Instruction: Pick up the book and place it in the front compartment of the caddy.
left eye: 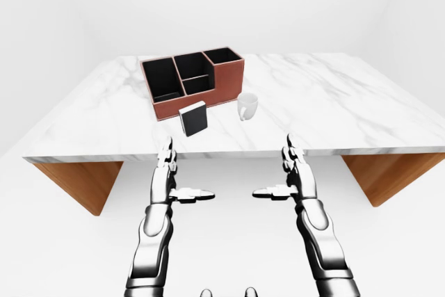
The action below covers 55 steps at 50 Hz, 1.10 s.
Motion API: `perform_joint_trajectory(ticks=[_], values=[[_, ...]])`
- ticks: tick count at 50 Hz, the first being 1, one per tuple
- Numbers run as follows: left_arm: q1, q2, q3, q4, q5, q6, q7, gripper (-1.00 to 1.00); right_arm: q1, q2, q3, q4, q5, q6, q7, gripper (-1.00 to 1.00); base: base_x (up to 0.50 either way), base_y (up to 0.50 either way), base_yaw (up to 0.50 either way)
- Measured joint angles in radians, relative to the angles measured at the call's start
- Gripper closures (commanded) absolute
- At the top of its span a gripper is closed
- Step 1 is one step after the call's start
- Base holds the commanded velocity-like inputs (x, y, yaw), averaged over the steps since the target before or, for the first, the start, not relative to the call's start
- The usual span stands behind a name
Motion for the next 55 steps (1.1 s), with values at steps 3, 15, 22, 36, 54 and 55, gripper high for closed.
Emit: perform_joint_trajectory(ticks=[3, 15, 22, 36, 54, 55], values=[[-0.002, 0.004, 0.008, 0.001, -0.003, 0.001, -0.005, -1.00, -0.002, -0.004, -0.008, 0.001, 0.006, 0.004, 0.005, -1.00, 0.00, 0.00, 0.00], [0.007, 0.012, 0.023, -0.038, -0.008, 0.028, -0.018, -1.00, 0.010, -0.010, -0.021, -0.048, 0.014, 0.036, 0.013, -1.00, 0.00, 0.00, 0.00], [0.020, 0.012, 0.025, -0.079, -0.007, 0.051, -0.024, -1.00, 0.023, -0.010, -0.023, -0.107, 0.012, 0.066, 0.012, -1.00, 0.00, 0.00, 0.00], [0.049, 0.014, 0.031, -0.202, -0.007, 0.084, -0.039, -1.00, 0.040, -0.009, -0.027, -0.227, 0.013, 0.082, 0.010, -1.00, 0.00, 0.00, 0.00], [0.081, 0.013, 0.050, -0.371, -0.005, 0.084, -0.062, -1.00, 0.063, -0.007, -0.031, -0.443, 0.015, 0.082, 0.020, -1.00, 0.02, 0.00, 0.00], [0.086, 0.013, 0.051, -0.376, -0.005, 0.084, -0.063, -1.00, 0.069, -0.007, -0.032, -0.454, 0.018, 0.082, 0.022, -1.00, 0.50, 0.00, 0.00]])
